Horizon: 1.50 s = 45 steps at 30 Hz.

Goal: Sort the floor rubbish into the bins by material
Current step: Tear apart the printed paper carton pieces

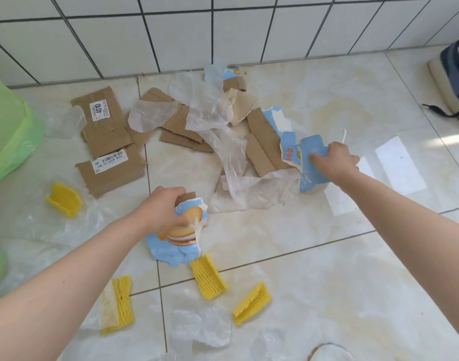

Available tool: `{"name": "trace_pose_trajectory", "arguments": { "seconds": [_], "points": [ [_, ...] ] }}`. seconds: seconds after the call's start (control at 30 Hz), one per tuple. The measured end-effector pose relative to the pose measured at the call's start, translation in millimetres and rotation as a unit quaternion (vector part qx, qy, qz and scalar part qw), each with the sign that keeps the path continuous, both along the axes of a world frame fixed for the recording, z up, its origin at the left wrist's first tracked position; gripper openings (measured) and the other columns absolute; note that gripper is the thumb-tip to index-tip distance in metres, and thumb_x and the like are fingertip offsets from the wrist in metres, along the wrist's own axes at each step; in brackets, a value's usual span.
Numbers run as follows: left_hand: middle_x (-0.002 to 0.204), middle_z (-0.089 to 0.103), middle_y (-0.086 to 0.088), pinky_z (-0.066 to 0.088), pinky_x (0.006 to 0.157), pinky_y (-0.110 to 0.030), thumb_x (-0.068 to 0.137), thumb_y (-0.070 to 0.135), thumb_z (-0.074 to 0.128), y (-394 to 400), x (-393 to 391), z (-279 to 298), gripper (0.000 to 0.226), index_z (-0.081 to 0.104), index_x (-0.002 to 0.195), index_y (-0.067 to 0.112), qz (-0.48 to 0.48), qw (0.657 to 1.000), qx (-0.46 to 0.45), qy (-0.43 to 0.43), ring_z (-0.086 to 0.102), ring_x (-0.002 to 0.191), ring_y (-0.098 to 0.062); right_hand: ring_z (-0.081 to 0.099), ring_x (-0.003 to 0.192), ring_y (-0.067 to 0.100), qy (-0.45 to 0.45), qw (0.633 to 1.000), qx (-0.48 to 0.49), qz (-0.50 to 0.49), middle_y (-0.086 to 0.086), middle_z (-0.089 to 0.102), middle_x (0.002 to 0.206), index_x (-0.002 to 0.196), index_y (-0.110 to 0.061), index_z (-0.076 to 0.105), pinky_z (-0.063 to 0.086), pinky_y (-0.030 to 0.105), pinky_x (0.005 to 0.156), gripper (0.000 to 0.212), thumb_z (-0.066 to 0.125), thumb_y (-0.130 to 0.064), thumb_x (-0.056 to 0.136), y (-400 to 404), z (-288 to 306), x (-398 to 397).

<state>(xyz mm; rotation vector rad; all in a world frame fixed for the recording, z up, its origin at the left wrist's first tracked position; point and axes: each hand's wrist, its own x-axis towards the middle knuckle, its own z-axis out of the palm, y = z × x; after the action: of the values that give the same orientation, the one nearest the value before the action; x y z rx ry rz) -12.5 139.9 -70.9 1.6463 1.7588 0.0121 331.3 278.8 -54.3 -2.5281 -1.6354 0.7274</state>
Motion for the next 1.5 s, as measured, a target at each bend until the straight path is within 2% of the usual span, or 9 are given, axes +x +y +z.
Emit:
{"name": "trace_pose_trajectory", "arguments": {
  "seconds": [0.17,0.3,0.47,0.6,0.73,0.93,1.13,1.3,1.5],
  "points": [
    [0.06,0.036,0.001,0.026,0.053,-0.032,0.069,0.022,0.081,6.4,2.6,3.1,0.045,0.037,0.065,0.016,0.151,0.984,0.047,-0.081,0.033,0.056,-0.018,0.054,0.11,0.036,0.064,0.996,-0.059,0.011,0.008,0.063,0.111,0.112,-0.014,0.057,0.043,0.047,0.097,0.06,0.056,-0.059,0.071,-15.1,-9.9,9.8],
    [0.062,0.037,0.001,0.026,0.053,-0.031,0.072,0.019,0.081,9.8,4.4,4.7,0.04,0.042,0.068,0.013,0.218,0.966,0.045,-0.133,0.034,0.058,-0.018,0.06,0.097,0.036,0.053,0.998,-0.003,0.018,0.01,0.067,0.097,0.096,-0.014,0.065,0.049,0.044,0.085,0.039,0.055,-0.049,0.083,-37.3,-15.2,5.4],
    [0.063,0.044,0.003,0.031,0.053,-0.025,0.077,0.012,0.077,3.0,7.8,9.6,0.033,0.045,0.068,0.016,0.279,0.94,0.032,-0.194,0.041,0.056,-0.012,0.058,0.089,0.037,0.003,0.999,0.013,0.035,0.013,0.062,0.094,0.081,-0.01,0.06,0.045,0.043,0.08,0.043,0.05,-0.052,0.087,-56.3,-18.6,3.2],
    [0.066,0.05,0.002,0.036,0.054,-0.025,0.077,0.012,0.076,-3.1,7.5,11.7,0.028,0.049,0.071,0.015,0.298,0.932,0.026,-0.206,0.046,0.059,-0.013,0.046,0.111,0.04,0.025,0.999,0.039,0.0,0.015,0.044,0.125,0.099,-0.011,0.06,0.041,0.047,0.094,0.038,0.055,-0.046,0.087,-55.4,-12.3,5.0],
    [0.066,0.051,0.002,0.036,0.054,-0.025,0.078,0.013,0.076,-6.9,6.6,14.2,0.028,0.049,0.07,0.017,0.311,0.928,0.023,-0.203,0.048,0.059,-0.012,0.038,0.119,0.039,0.062,0.996,0.035,-0.05,0.014,0.042,0.129,0.115,-0.019,0.061,0.039,0.048,0.099,0.041,0.061,-0.046,0.084,-40.5,-5.7,10.5],
    [0.068,0.053,0.003,0.037,0.054,-0.025,0.078,0.014,0.077,-7.4,6.5,14.6,0.028,0.05,0.07,0.018,0.324,0.922,0.018,-0.212,0.05,0.061,-0.012,0.051,0.114,0.036,0.175,0.977,0.011,-0.124,0.007,0.067,0.099,0.101,-0.029,0.069,0.045,0.045,0.097,0.028,0.069,-0.045,0.078,-29.5,-6.0,18.8],
    [0.078,0.061,0.0,0.047,0.062,-0.03,0.077,0.016,0.078,-7.0,5.3,12.8,0.021,0.058,0.081,0.014,0.333,0.917,0.008,-0.221,0.058,0.07,-0.017,0.062,0.086,0.025,0.249,0.951,0.065,-0.174,0.009,0.066,0.094,0.101,-0.011,0.069,0.053,0.038,0.084,0.023,0.071,-0.023,0.082,-36.2,-5.3,22.6],
    [0.084,0.062,-0.005,0.045,0.066,-0.032,0.077,0.018,0.078,-11.1,3.5,15.7,0.028,0.059,0.092,0.003,0.348,0.909,0.007,-0.227,0.056,0.074,-0.019,0.064,0.079,0.028,0.312,0.922,0.1,-0.206,0.012,0.066,0.093,0.078,-0.011,0.064,0.056,0.04,0.078,0.008,0.07,-0.013,0.083,-47.4,13.2,29.7],
    [0.092,0.067,-0.001,0.049,0.072,-0.033,0.079,0.02,0.076,-24.2,-4.2,31.2,0.023,0.063,0.097,0.012,0.366,0.897,0.031,-0.247,0.062,0.081,-0.017,0.058,0.068,0.02,0.325,0.922,0.163,-0.135,0.006,0.062,0.077,0.078,-0.006,0.064,0.048,0.027,0.059,0.01,0.068,-0.013,0.083,-64.8,51.0,13.2]
  ]
}}
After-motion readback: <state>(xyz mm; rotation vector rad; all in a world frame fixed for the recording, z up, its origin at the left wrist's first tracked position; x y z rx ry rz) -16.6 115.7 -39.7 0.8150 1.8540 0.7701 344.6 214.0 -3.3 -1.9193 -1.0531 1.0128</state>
